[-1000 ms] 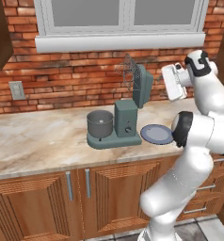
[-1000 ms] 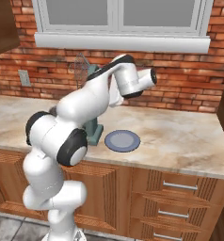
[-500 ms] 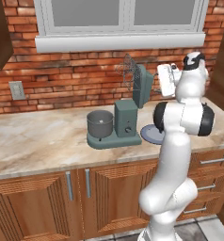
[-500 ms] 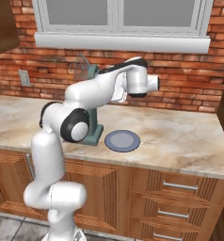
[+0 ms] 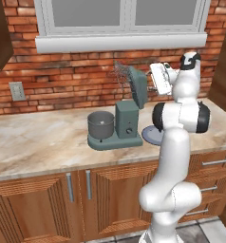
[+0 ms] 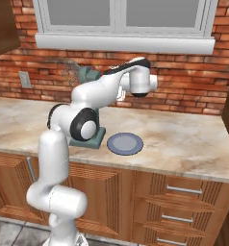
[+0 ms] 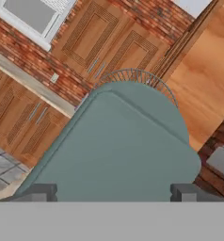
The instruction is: Add butter and sugar cubes to the stand mixer bowl and then turn on the stand mixer to begin making frosting.
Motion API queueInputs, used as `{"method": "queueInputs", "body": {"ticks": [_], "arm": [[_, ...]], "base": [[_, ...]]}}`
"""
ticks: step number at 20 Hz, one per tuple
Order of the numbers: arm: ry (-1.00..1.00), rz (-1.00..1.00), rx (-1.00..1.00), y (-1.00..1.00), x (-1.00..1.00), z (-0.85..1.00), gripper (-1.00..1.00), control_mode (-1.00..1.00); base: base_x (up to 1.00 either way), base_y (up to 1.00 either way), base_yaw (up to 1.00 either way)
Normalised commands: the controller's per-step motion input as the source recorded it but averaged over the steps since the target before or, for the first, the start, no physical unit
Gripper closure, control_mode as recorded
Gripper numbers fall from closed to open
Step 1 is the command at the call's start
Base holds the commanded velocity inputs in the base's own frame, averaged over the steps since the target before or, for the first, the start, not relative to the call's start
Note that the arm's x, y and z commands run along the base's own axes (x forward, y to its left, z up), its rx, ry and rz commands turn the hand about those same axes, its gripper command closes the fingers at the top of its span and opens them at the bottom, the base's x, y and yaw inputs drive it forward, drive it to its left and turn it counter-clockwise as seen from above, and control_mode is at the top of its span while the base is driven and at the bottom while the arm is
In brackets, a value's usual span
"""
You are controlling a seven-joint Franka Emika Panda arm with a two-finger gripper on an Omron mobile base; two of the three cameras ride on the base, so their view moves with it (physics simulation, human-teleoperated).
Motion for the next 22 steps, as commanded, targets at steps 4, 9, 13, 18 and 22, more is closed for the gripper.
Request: {"method": "queueInputs", "body": {"ticks": [4,9,13,18,22], "arm": [[0.00,0.10,0.01,0.98,0.00,0.00,-1.00,-1.00],[0.00,0.02,-0.04,1.00,-0.13,0.00,-1.00,-1.00],[0.00,0.00,-0.19,1.00,-0.10,-0.14,-1.00,-1.00],[0.00,-0.03,-0.31,1.00,0.00,-0.54,-1.00,-1.00],[0.00,-0.18,-0.39,0.84,0.00,-0.72,-1.00,-1.00]], "base": [[0.00,0.00,0.00],[0.00,0.00,0.00],[0.00,0.00,0.00],[0.00,0.00,0.00],[0.00,0.00,0.00]]}}
